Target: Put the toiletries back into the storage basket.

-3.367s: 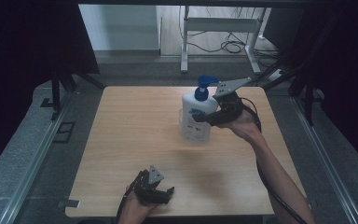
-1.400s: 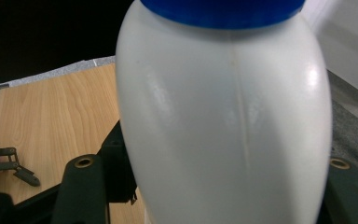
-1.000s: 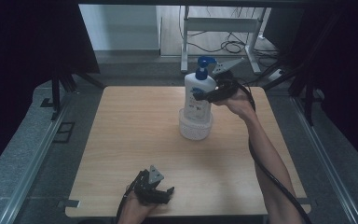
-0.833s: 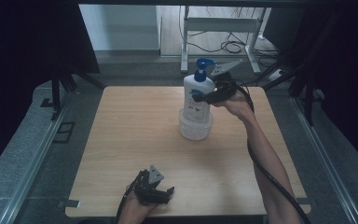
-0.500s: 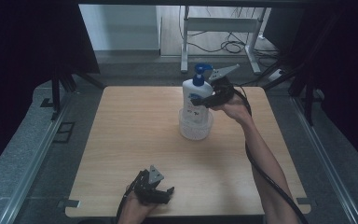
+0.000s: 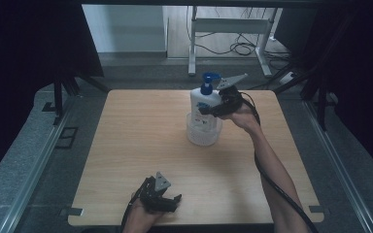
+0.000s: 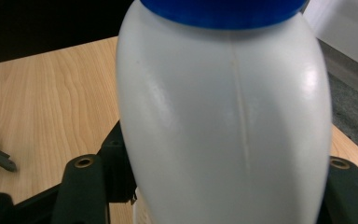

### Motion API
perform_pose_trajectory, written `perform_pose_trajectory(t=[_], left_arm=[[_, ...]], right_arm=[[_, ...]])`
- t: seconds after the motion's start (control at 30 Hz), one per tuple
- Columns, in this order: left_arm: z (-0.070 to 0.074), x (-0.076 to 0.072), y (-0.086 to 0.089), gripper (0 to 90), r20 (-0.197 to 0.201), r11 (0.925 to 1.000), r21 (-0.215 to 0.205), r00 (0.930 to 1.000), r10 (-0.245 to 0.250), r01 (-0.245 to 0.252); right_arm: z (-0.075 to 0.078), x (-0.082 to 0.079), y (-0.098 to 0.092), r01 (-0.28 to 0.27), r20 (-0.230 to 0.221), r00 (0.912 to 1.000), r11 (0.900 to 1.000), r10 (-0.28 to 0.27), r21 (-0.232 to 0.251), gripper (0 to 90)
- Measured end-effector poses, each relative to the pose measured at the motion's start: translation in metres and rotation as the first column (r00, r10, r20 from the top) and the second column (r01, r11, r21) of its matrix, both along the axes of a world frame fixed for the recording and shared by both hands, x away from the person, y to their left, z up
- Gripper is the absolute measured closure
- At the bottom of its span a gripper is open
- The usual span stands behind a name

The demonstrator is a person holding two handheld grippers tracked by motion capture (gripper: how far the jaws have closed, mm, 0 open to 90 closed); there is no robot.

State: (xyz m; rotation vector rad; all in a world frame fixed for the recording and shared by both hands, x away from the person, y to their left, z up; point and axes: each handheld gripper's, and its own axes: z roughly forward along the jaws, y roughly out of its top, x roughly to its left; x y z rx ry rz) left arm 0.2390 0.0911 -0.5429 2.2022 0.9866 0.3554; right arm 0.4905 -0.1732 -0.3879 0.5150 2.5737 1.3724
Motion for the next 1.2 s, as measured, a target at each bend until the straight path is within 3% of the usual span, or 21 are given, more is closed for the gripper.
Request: perform_pose_trajectory(t=[0.83,1.2], left_arm=[[0.000,0.000,0.000,12.5,-0.001,1.0000,0.001,1.0000,0.000,0.000],[0.000,0.000,0.000,12.5,-0.001,1.0000,0.001,1.0000,0.000,0.000]], right_arm=[[-0.034,0.000,0.001,-0.013,-0.014,0.9998,1.000,0.012,-0.010,37.6],[-0.038,-0.001,-0.005,-0.016,-0.006,0.9998,1.000,0.016,0.015,37.0]])
